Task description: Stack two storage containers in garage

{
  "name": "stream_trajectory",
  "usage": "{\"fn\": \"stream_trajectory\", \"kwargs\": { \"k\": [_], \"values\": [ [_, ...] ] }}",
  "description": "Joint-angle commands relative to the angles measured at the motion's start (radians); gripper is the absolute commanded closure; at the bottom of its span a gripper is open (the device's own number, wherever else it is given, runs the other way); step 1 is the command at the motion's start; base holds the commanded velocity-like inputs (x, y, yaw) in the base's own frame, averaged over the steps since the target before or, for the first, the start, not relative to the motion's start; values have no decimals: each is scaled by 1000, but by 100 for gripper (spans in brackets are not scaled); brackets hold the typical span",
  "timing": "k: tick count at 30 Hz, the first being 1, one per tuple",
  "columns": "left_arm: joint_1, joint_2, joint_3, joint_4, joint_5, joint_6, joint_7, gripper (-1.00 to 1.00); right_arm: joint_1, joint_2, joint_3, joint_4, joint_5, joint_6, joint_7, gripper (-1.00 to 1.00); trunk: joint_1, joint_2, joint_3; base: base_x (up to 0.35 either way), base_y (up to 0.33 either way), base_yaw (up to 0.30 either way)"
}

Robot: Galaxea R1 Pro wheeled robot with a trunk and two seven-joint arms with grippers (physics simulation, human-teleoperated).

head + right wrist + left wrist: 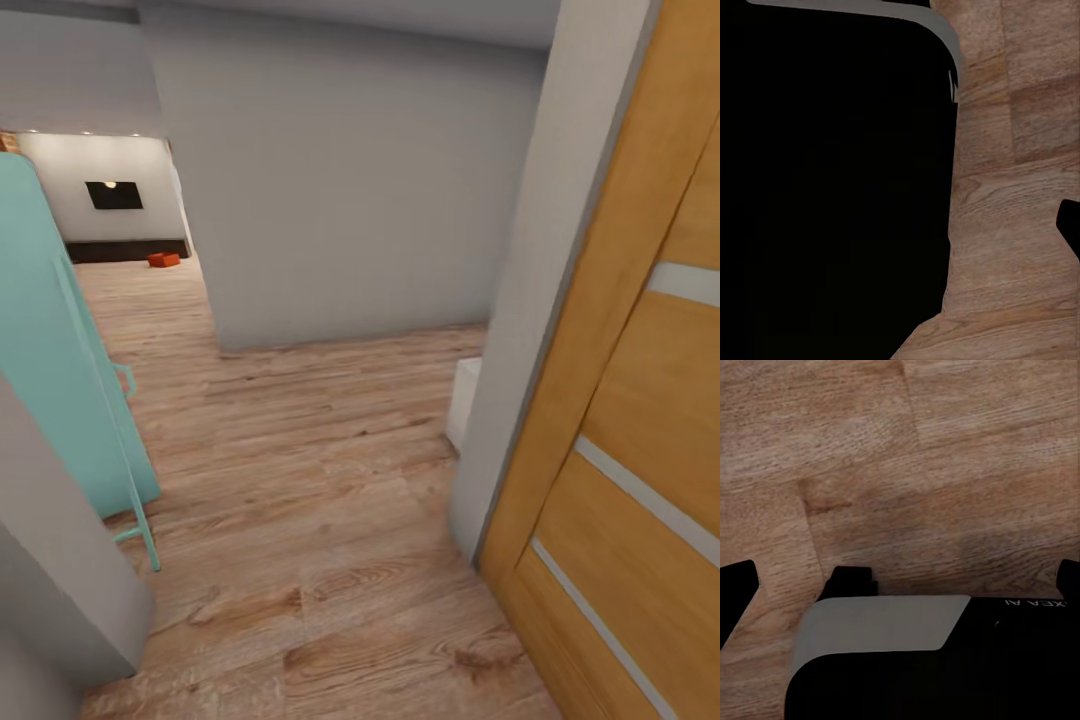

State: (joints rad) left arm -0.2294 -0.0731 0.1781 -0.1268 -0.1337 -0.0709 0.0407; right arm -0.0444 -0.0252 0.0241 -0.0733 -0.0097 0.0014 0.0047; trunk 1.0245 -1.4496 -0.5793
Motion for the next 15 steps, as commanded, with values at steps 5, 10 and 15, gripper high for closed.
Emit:
{"fn": "stream_trajectory", "kwargs": {
  "k": [5,10,15],
  "values": [
    [-1,-4,8,1,-10,-4,3,-100,0,0,3,0,-1,0,0,-100,1,0,-1,326,173,2],
    [-1,-5,8,1,-10,-4,4,-100,0,0,3,0,-1,0,-1,-100,1,0,-1,326,146,0],
    [-1,-5,8,1,-10,-4,3,-100,0,0,3,0,-1,0,-1,-100,1,0,-1,328,114,0]
  ]
}}
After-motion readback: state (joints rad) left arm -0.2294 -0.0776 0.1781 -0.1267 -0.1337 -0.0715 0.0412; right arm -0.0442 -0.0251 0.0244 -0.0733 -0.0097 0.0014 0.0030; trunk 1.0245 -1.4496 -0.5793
